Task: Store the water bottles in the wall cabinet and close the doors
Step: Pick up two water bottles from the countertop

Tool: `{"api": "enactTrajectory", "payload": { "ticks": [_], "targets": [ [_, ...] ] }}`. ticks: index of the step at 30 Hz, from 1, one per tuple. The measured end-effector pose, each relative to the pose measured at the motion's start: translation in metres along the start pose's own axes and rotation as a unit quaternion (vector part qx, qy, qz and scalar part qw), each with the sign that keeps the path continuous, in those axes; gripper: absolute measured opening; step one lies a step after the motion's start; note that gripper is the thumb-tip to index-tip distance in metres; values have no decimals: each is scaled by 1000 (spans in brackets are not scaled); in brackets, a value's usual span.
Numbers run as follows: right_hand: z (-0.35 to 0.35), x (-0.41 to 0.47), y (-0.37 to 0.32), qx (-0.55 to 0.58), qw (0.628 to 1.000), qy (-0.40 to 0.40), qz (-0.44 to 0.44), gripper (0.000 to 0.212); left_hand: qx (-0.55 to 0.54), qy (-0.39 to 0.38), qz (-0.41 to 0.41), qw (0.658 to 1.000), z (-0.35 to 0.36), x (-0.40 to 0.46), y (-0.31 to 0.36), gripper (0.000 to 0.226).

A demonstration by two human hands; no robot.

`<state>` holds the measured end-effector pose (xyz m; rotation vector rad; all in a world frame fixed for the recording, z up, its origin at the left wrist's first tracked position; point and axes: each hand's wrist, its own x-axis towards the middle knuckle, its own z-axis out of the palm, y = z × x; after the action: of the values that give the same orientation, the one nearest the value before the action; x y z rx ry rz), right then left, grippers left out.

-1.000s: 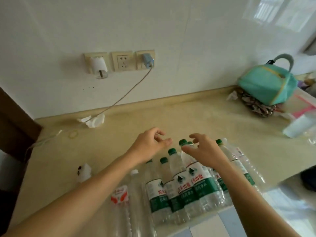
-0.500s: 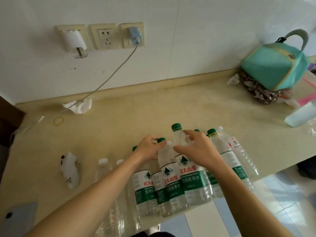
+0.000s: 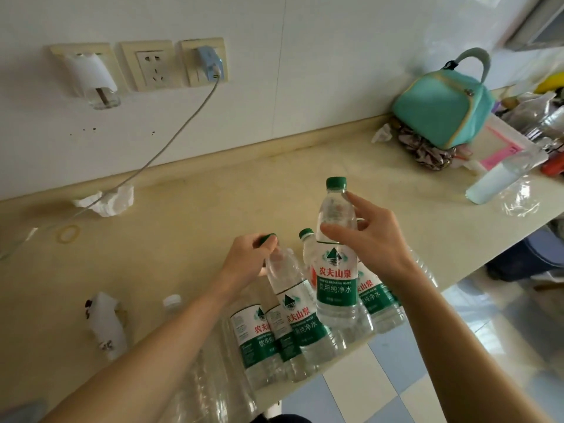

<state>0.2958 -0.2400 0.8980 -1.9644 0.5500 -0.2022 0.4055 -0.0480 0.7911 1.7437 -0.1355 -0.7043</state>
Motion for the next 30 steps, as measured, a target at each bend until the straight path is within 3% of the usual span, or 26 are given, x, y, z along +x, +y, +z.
{"api": "enactTrajectory", "payload": {
  "ticks": [7, 12, 17, 24, 30],
  "targets": [
    [-3, 11, -14, 79, 992, 63, -68, 83, -24, 71, 155, 985, -39, -5, 67, 12],
    [3, 48, -25, 81, 986, 90, -114, 71, 69, 145, 279, 947, -49, 0, 98, 18],
    [16, 97, -13, 50, 989, 31, -137, 63, 68, 184, 272, 942, -33, 14, 93, 30],
    [31, 152, 32, -26, 985, -99, -138, 70, 64, 262, 208, 940, -1, 28, 75, 35],
    [31, 172, 53, -31, 979, -135, -149, 73, 69, 290, 211, 931, 10, 30, 67, 31]
  ]
}}
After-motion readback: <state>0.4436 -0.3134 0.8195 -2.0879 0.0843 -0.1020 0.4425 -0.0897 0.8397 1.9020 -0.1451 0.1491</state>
